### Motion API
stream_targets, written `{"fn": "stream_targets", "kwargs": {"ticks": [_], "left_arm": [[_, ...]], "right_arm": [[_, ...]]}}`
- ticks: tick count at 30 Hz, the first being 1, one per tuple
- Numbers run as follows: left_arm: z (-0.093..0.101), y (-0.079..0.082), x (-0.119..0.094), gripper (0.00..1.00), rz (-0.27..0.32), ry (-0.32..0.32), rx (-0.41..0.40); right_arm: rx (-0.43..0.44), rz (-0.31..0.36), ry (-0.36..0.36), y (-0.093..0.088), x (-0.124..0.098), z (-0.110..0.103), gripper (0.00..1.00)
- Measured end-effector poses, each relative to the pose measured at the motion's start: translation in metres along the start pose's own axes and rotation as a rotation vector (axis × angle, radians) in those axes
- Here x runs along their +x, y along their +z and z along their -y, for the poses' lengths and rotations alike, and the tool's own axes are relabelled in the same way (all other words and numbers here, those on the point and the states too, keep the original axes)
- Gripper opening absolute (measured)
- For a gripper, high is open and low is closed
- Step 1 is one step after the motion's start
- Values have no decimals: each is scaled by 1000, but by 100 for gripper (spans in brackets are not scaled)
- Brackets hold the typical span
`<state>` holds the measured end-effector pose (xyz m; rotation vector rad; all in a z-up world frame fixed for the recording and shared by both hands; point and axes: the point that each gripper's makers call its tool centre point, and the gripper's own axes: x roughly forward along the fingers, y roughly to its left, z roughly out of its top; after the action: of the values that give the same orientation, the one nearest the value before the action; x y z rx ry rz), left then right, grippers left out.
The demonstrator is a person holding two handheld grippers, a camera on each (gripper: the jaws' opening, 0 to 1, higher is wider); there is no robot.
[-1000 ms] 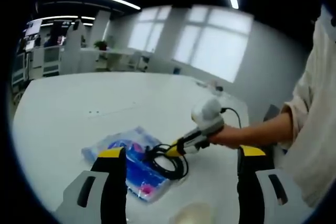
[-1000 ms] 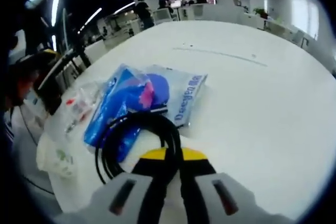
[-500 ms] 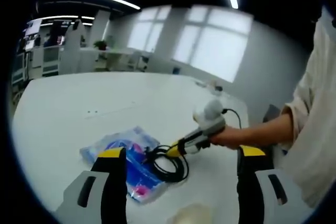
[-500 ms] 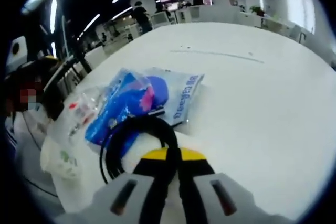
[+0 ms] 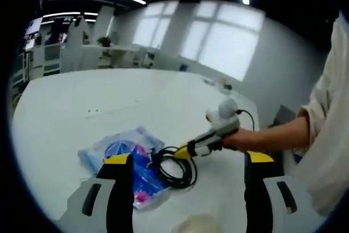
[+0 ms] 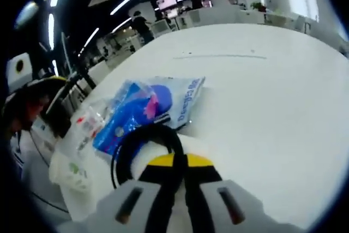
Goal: Arrange the tabletop items into an orderly group along one side of the table until the central work area is clear of visible clutter.
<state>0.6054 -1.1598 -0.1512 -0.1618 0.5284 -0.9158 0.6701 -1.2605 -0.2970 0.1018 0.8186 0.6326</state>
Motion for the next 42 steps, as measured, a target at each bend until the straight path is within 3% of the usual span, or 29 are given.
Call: {"fn": "stream_targets", "kwargs": {"ticks": [5, 20, 30, 33, 42], "left_arm": [[0, -1, 7, 79, -9, 3, -4], [-5, -16, 36, 72, -113, 26, 8], [-21, -22, 54, 61, -168, 73, -12], [-26, -24, 60, 60, -203, 89, 19], [-22, -25, 75, 52, -265, 89, 30]], "right_arm": [[9, 24, 10, 1, -6, 0, 2], [52, 109, 44, 9, -32, -4, 1], [25, 202, 85, 31, -54, -19, 0], [6, 204, 84, 35, -60, -21, 0], [4, 272, 101, 58, -81, -25, 0]]}}
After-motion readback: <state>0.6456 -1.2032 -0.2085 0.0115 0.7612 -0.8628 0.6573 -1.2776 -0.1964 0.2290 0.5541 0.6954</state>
